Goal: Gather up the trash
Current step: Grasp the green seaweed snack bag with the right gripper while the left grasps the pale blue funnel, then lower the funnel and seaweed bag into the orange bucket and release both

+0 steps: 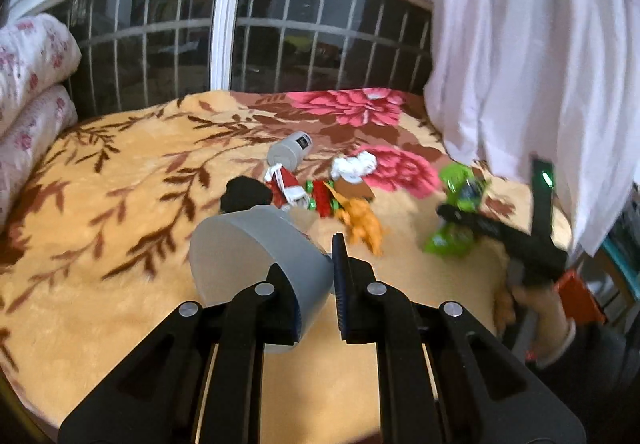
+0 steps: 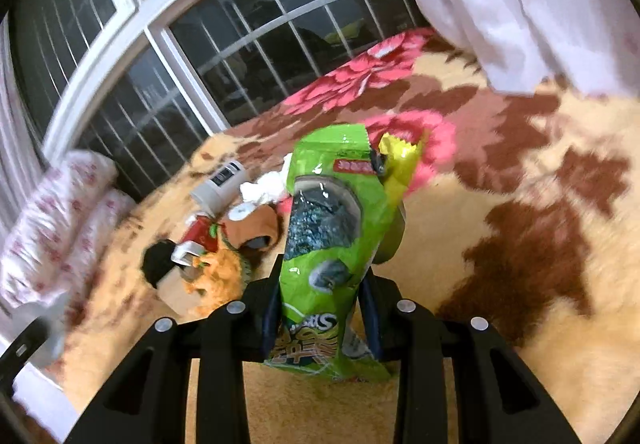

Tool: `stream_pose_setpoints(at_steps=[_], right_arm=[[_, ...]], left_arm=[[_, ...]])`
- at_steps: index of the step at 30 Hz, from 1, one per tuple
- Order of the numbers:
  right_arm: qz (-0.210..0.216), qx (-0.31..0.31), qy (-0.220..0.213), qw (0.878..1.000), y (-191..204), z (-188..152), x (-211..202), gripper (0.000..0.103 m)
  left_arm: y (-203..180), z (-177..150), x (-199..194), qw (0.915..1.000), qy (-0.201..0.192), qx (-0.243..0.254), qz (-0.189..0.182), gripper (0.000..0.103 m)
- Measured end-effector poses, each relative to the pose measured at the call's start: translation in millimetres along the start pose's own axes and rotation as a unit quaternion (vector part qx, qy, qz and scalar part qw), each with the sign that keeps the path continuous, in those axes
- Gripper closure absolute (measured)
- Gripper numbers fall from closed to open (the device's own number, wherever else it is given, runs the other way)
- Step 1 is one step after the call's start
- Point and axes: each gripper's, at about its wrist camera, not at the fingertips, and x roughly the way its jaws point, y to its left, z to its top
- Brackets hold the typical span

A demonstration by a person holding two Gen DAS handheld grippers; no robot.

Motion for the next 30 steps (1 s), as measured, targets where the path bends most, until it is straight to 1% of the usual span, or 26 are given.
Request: stream_pose_setpoints(at_steps=[1,2,6,11,14,18,22,26,28,30], right_arm=[[-0.006,-0.009,-0.004,1.000,6,0,-7,0.070],[-0.001,-0.016,-0.008,1.000,12,-2,-15,0.070],[0.041,-0.041,-0.006,0.998,38,-15,-55,0.070],[0.079,-0.094,0.000,0.992,67,-49,-116,0.070],[0.099,-0.125,0.017,0.987,81,-79,-150,0.070],[0.110,-0.158,0.054,0.980,91,-117,-172,0.070],[0.098,-0.204,0.096,0.969,98,-160,-171,0.070],[0.092,-0.222,0.158,0.958,96,-201,-149,0.070],[0.082,-0.239,0.191,0.948,97,-220,-131,0.070],[0.072,-0.259,0.222,0.937,97,-239,-114,0.070]], left_arm=[[-3,-9,-10,1.0000,-0.003,0.009,-0.002,0.091],[-5,-16,-19,0.9998,-0.005,0.017,-0.002,0.091],[-14,-47,-53,0.9990,-0.010,0.041,-0.015,0.091],[-18,-82,-82,0.9982,-0.001,0.047,-0.038,0.091],[-20,-105,-90,0.9973,0.017,0.056,-0.045,0.091],[-16,-135,-92,0.9953,0.046,0.066,-0.054,0.091],[-8,-159,-85,0.9922,0.083,0.061,-0.070,0.091],[-1,-180,-66,0.9878,0.124,0.054,-0.078,0.091],[4,-192,-51,0.9832,0.156,0.044,-0.085,0.091],[6,-202,-40,0.9797,0.178,0.036,-0.084,0.091]])
